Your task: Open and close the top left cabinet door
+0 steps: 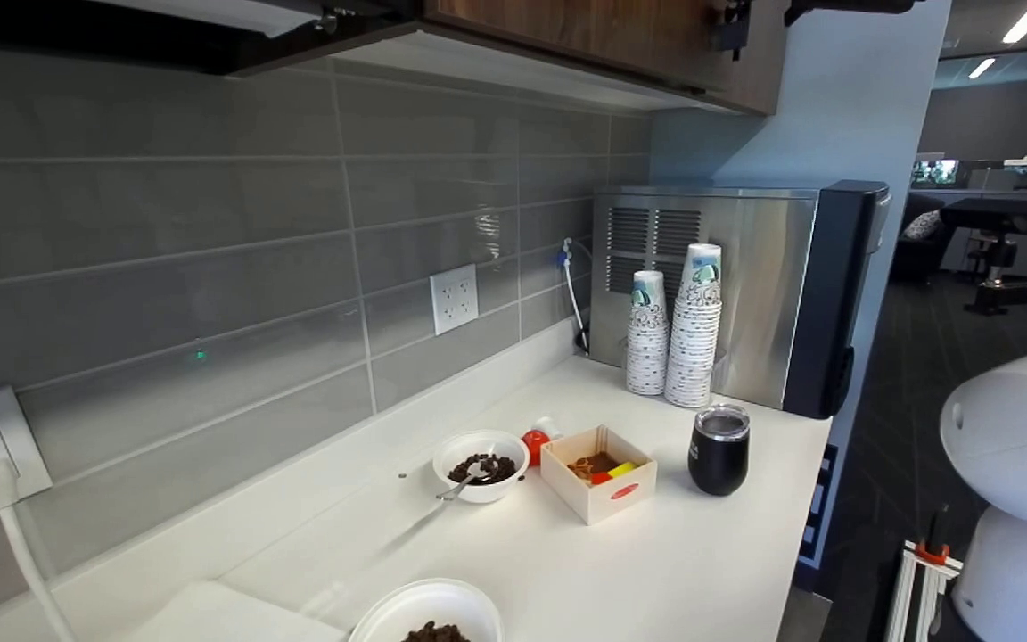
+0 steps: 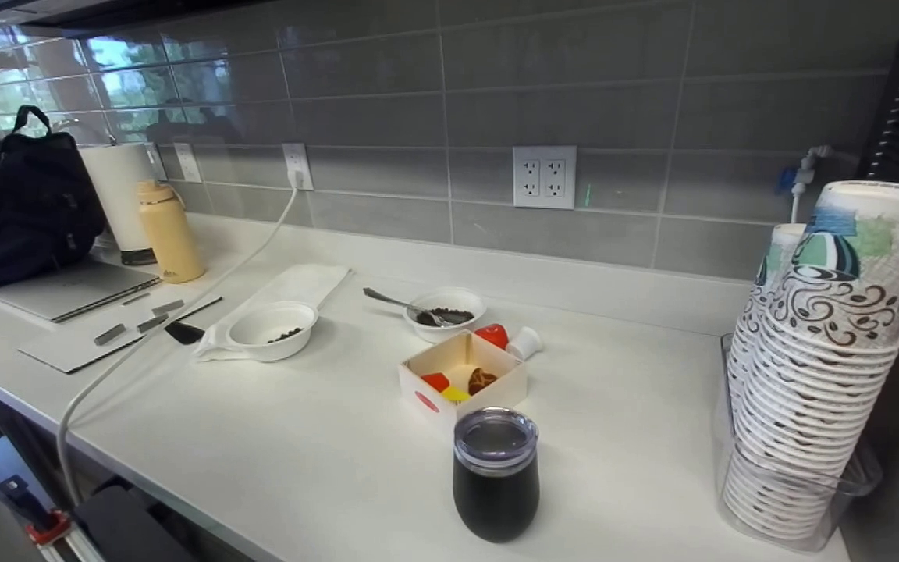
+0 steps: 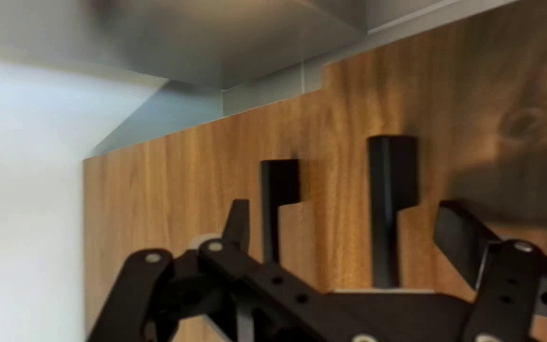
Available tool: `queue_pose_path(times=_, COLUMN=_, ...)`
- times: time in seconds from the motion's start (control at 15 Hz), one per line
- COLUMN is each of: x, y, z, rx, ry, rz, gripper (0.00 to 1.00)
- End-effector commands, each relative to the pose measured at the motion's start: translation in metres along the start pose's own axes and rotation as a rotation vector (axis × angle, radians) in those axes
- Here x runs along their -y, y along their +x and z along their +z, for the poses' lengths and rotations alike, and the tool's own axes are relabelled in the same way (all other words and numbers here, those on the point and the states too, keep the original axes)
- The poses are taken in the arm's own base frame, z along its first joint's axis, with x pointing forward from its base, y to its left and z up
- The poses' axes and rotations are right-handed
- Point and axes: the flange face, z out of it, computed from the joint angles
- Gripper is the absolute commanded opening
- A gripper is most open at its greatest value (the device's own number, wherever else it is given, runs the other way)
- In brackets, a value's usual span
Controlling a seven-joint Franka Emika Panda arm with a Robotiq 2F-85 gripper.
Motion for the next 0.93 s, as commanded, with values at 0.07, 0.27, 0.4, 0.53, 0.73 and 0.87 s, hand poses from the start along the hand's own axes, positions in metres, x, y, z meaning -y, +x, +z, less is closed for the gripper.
queue_pose_path(times=0.07, x=0.031, y=-0.013, z=-0.032, rx=0.127, ry=0.226, rz=-0.045, gripper=1.0)
queue_pose_path(times=0.27, x=0.035, y=-0.02, z=-0.052, rx=0.205, ry=0.314, rz=-0.089, gripper=1.0)
queue_pose_path(times=0.4, x=0.028, y=-0.026, z=-0.065, rx=0.255, ry=0.329, rz=-0.114, gripper=1.0)
queue_pose_path(times=0.53, x=0.019, y=-0.034, z=-0.074, rx=0.291, ry=0.299, rz=-0.139, gripper=1.0)
queue_pose_path(times=0.73, x=0.012, y=-0.049, z=-0.078, rx=0.358, ry=0.286, rz=-0.171, gripper=1.0)
queue_pose_path(times=0.87, x=0.012, y=-0.057, z=-0.077, rx=0.402, ry=0.291, rz=-0.189, gripper=1.0)
